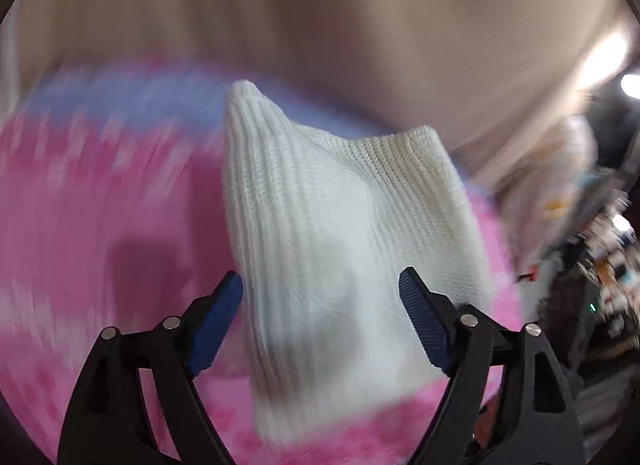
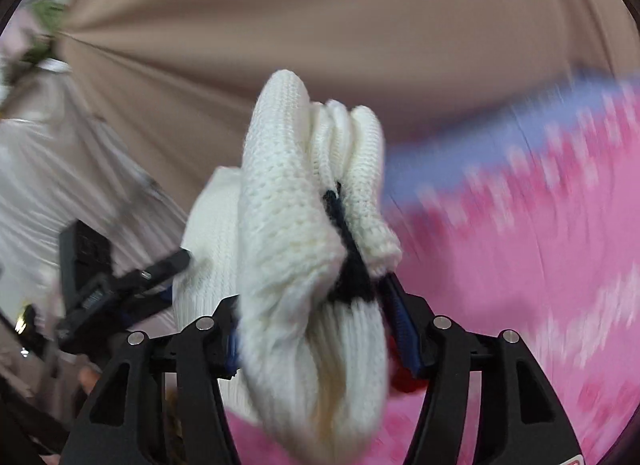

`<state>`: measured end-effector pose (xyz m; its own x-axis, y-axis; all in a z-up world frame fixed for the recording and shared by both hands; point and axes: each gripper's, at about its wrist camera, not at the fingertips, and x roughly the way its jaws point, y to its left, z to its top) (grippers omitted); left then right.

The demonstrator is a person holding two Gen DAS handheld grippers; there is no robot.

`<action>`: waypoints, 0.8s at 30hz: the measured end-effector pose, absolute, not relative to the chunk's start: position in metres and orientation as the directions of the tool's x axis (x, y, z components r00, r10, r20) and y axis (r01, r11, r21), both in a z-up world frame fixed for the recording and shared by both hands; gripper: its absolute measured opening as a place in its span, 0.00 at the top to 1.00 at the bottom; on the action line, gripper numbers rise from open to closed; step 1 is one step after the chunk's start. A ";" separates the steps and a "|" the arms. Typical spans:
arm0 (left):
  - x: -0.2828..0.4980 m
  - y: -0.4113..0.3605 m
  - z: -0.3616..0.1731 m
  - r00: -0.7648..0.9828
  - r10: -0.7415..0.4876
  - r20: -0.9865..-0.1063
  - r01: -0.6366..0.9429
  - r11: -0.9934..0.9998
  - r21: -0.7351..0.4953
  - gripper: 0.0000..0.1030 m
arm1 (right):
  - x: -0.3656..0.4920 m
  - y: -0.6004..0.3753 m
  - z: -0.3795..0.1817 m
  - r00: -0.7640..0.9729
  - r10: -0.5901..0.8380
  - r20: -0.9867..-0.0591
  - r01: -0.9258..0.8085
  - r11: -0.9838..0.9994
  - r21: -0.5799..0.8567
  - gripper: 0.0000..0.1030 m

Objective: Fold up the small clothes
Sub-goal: 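Lower the held sweater onto the bedspread and open both tools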

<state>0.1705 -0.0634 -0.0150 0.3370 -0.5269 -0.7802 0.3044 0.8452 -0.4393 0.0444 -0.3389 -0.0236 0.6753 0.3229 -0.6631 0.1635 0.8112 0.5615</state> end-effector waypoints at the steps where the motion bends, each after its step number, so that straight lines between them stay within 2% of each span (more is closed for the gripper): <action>1: 0.168 -0.052 -0.058 0.271 -0.509 -0.817 0.214 0.859 -0.464 0.35 | 0.038 -0.339 -0.063 0.604 0.322 -0.729 0.224 0.810 0.542 0.56; 3: 0.156 -0.032 -0.086 0.253 -0.543 -0.801 0.137 0.839 -0.526 0.34 | 0.018 -0.343 -0.096 0.549 0.352 -0.758 0.279 0.778 0.563 0.58; 5: 0.147 -0.021 -0.086 0.289 -0.587 -0.756 0.110 0.805 -0.583 0.27 | 0.004 -0.352 -0.094 0.566 0.344 -0.749 0.282 0.773 0.568 0.56; 6: 0.145 -0.017 -0.083 0.317 -0.602 -0.733 0.095 0.789 -0.606 0.19 | 0.005 -0.355 -0.088 0.576 0.332 -0.747 0.278 0.780 0.561 0.48; 7: 0.147 -0.016 -0.081 0.336 -0.604 -0.723 0.084 0.784 -0.615 0.11 | 0.009 -0.360 -0.081 0.589 0.324 -0.741 0.274 0.782 0.560 0.33; 9: 0.160 -0.024 -0.077 0.351 -0.597 -0.722 0.071 0.785 -0.615 0.09 | 0.027 -0.365 -0.074 0.600 0.325 -0.731 0.267 0.780 0.566 0.20; 14: 0.191 -0.050 -0.119 0.279 -0.561 -0.780 0.019 0.815 -0.579 0.08 | 0.101 -0.360 -0.105 0.512 0.329 -0.794 0.270 0.815 0.512 0.18; 15: 0.196 -0.052 -0.127 0.263 -0.549 -0.793 0.008 0.823 -0.567 0.12 | 0.114 -0.358 -0.117 0.486 0.344 -0.803 0.275 0.812 0.514 0.18; 16: 0.201 -0.055 -0.134 0.247 -0.541 -0.804 0.007 0.831 -0.557 0.21 | 0.123 -0.357 -0.128 0.463 0.372 -0.805 0.277 0.802 0.530 0.20; 17: 0.202 -0.055 -0.137 0.237 -0.533 -0.812 0.013 0.837 -0.546 0.26 | 0.129 -0.353 -0.139 0.444 0.415 -0.794 0.272 0.782 0.561 0.31; 18: 0.205 -0.057 -0.136 0.231 -0.535 -0.812 0.028 0.838 -0.544 0.36 | 0.133 -0.349 -0.144 0.438 0.442 -0.783 0.271 0.765 0.584 0.46; 19: 0.206 -0.057 -0.131 0.232 -0.545 -0.806 0.042 0.833 -0.551 0.48 | 0.135 -0.346 -0.139 0.458 0.430 -0.778 0.268 0.768 0.582 0.56; 21: 0.205 -0.056 -0.111 0.237 -0.577 -0.782 0.085 0.814 -0.575 0.56 | 0.128 -0.341 -0.113 0.512 0.439 -0.739 0.228 0.760 0.609 0.62; 24: 0.193 -0.055 -0.078 0.272 -0.615 -0.740 0.176 0.788 -0.590 0.56 | 0.101 -0.339 -0.068 0.596 0.433 -0.676 0.161 0.760 0.629 0.63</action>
